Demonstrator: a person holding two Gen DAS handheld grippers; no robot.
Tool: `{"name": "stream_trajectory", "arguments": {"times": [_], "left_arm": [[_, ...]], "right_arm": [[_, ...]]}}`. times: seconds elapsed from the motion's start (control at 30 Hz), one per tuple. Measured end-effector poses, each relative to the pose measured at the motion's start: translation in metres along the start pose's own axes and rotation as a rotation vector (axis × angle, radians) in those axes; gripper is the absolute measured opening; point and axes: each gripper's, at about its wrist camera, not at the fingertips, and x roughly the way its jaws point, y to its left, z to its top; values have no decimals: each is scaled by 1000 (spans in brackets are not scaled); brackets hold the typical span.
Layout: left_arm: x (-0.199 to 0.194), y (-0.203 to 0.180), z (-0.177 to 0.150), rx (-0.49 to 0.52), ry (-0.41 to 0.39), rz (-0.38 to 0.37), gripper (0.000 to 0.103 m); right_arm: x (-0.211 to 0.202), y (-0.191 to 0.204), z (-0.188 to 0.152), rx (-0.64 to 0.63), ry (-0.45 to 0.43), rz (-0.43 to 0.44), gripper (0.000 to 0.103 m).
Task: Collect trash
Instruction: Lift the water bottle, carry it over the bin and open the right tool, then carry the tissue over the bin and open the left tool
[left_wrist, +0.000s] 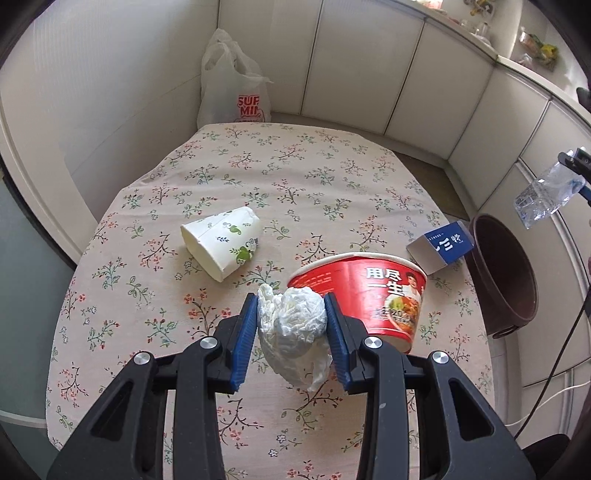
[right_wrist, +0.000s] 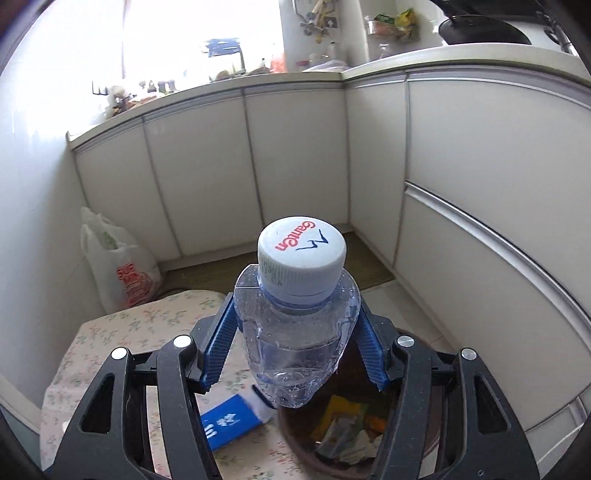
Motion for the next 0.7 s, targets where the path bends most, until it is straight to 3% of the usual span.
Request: {"name": "stream_trajectory", "arguments": {"times": [0.07, 0.2, 0.27, 0.47, 0.7], "left_arm": [[0, -9, 0, 17, -7, -11, 37], [-6, -31, 0, 56, -58, -50, 37], [-7, -43, 3, 71, -66, -75, 37], [-8, -102, 28, 124, -99, -154, 37], [-18, -196, 70, 161, -181, -311, 39]], "right_arm": [[10, -17, -6, 17, 22, -46, 61], [12, -47, -11, 62, 23, -109, 88], [5, -61, -11, 80, -11, -153, 96], [-10, -87, -13, 40, -3, -298, 96], [-27, -129, -32, 47, 70, -327, 96]]}}
